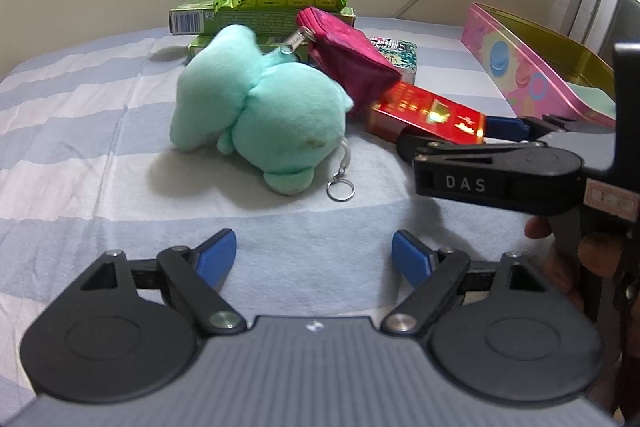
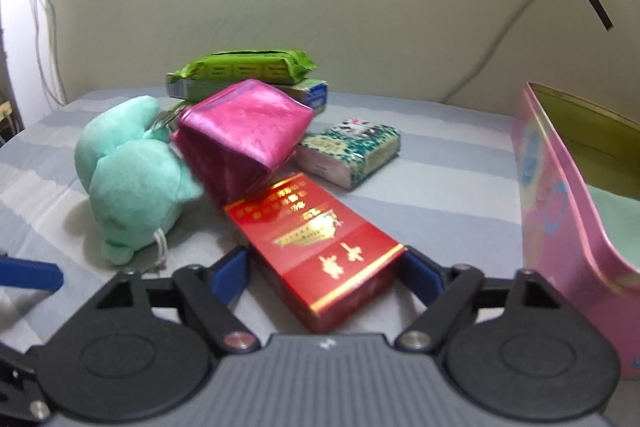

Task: Organize objects
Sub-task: 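Grasp the red box with the right gripper, then carry the red box into the pink tin and release it with the right gripper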

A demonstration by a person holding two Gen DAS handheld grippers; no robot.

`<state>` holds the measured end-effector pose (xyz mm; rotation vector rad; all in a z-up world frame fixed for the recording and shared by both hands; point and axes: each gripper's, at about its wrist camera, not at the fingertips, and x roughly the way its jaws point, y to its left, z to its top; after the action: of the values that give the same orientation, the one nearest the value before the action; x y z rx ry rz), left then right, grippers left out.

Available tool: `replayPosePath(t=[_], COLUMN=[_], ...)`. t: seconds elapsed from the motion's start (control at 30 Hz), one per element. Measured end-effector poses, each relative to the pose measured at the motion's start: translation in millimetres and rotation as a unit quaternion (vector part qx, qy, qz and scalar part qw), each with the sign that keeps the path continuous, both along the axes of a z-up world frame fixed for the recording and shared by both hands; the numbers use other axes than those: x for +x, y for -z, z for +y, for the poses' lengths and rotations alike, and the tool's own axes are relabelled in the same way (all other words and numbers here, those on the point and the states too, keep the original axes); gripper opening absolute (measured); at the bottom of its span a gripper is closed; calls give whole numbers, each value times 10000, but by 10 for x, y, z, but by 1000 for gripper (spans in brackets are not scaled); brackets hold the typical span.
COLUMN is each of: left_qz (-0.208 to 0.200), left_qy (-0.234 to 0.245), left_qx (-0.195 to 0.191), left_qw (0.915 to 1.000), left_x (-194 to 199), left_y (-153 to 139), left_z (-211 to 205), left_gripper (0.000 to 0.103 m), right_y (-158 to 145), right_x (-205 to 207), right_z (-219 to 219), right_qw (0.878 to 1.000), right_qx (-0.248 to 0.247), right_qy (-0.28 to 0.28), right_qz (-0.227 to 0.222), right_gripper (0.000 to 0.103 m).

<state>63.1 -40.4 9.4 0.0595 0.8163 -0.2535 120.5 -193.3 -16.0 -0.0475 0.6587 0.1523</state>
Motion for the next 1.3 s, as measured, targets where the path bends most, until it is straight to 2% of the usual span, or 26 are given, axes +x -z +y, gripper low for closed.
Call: replayPosePath(t=[0.2, 0.4, 0.57, 0.7, 0.8, 0.87, 0.97, 1.13, 1.23, 1.3], left_qz=[9, 131, 284, 486, 617, 503, 93, -582, -824, -870], left_qy=[-13, 285, 961, 1536, 1846, 2029, 2270, 2418, 2405, 2306], left_qx=[-72, -560, -1059, -1253, -1462, -1450, -1374, -1195, -1133, -1033], left_qw=[10000, 9979, 9893, 9790, 9699, 9671, 9641, 9612, 9605, 9636], left_x=[-5, -46, -119, -179, -191, -205, -235, -144, -38, 27], left_y=[-2, -25, -68, -68, -85, -187, -433, -815, -897, -875], left_z=[40, 80, -153, -495, -693, -827, -1041, -1474, -1751, -1910], left_gripper=[87, 89, 89, 87, 77, 72, 72, 76, 81, 81], right_y=[-20, -40, -38, -56, -81, -122, -290, -594, -659, -628], right_x=[-298, -900, -1357, -1479, -1514, -1545, -1580, -1485, -1312, -1149], right_z=[-36, -334, -503, -649, -783, -828, -857, -1070, -1329, -1564], right_qw=[9998, 10000, 9996, 9968, 9928, 9915, 9905, 9803, 9727, 9692], right_qx=[-103, -48, 228, 751, 1141, 1202, 945, 77, -228, -322], right_qy=[-151, 25, 150, 217, 285, 271, 368, 948, 1389, 1737], right_qz=[-81, -62, -75, -148, -249, -429, -932, -1733, -1846, -1717], right_gripper=[69, 67, 66, 65, 65, 65, 65, 65, 65, 66])
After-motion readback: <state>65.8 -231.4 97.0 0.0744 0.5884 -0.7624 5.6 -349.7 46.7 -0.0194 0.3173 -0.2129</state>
